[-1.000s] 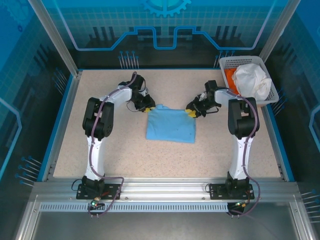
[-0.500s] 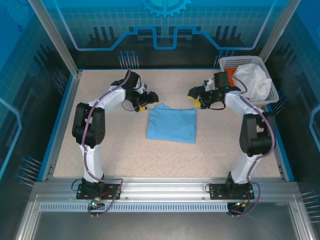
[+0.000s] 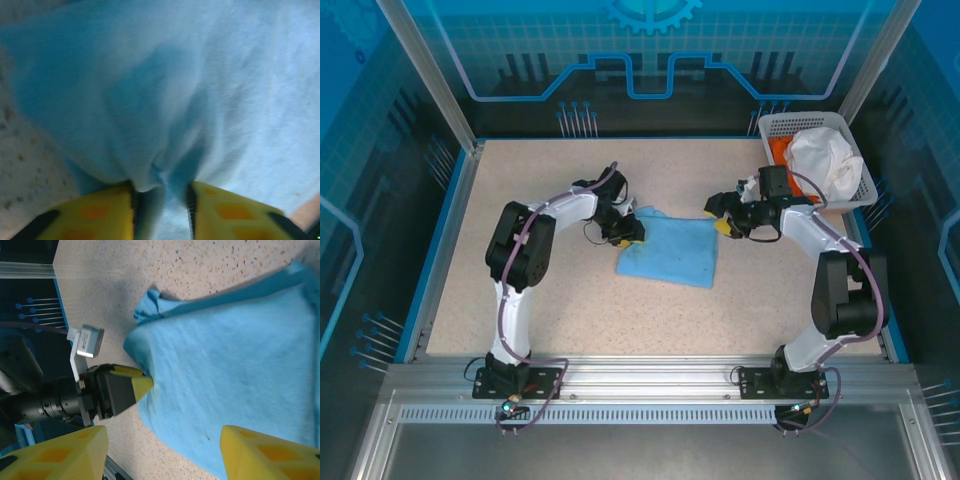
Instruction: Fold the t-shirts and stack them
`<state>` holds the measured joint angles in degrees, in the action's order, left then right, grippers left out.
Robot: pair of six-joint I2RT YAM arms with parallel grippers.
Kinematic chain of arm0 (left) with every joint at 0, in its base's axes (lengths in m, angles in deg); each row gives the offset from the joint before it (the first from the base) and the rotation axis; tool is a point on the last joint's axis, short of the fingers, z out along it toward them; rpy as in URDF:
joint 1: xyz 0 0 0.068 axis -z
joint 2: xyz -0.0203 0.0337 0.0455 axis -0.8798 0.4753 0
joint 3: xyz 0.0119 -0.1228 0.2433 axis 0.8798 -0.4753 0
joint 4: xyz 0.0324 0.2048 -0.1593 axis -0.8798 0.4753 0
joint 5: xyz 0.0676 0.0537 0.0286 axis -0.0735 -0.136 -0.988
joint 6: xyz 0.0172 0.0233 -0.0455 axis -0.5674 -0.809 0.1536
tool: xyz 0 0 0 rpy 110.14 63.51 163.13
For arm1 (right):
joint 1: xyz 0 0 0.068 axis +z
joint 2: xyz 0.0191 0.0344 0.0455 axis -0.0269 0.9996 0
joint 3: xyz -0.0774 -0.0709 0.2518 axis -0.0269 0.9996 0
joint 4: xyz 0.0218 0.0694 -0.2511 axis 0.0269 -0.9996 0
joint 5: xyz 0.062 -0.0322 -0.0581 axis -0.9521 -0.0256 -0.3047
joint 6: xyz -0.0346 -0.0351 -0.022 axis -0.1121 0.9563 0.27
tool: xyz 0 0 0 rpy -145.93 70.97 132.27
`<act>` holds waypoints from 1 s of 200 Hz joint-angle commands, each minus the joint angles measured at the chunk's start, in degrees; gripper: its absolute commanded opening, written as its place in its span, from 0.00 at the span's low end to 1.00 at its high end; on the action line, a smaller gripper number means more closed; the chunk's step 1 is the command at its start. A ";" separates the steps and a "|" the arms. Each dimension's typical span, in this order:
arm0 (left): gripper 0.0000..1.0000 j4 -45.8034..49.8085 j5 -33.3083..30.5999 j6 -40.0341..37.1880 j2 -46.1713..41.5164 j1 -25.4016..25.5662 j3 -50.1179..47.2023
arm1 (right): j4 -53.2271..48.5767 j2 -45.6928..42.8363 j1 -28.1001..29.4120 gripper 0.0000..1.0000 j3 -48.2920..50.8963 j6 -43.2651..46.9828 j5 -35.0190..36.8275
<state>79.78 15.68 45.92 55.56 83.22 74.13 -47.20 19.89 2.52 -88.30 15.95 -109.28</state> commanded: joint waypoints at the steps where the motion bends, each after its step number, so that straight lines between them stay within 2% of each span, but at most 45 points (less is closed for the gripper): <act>1: 0.22 1.56 -10.50 1.67 2.95 -0.06 3.90 | -3.63 -4.57 -0.63 0.62 0.34 2.57 0.10; 14: 0.16 2.83 -14.25 2.39 3.88 -0.90 5.72 | -6.03 -5.85 -0.60 0.62 0.41 3.82 0.40; 38: 0.12 3.37 -17.00 2.84 3.77 -4.46 6.67 | -9.15 -8.03 -0.66 0.62 1.08 5.18 1.05; 81: 0.12 4.33 -24.14 -2.98 2.17 -13.49 6.54 | -13.34 -10.72 -0.66 0.62 1.90 5.69 1.82; 119: 0.11 2.72 -26.91 -6.34 2.62 -23.86 7.85 | -18.55 -12.70 -0.61 0.62 1.11 6.43 2.83; 146: 0.12 3.75 -27.91 -10.03 6.78 -29.51 14.48 | -21.71 -14.73 -0.53 0.62 0.94 5.76 3.57; 169: 0.12 5.64 -29.04 -11.98 11.70 -32.32 22.36 | -24.90 -15.97 -0.04 0.62 0.14 4.96 4.24; 200: 0.13 12.08 -25.73 -8.27 18.07 -36.07 36.82 | -29.23 -16.00 0.81 0.62 -2.38 4.68 5.19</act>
<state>85.18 -11.19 37.13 69.85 49.04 101.73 -70.49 4.77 2.58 -87.75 20.98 -105.19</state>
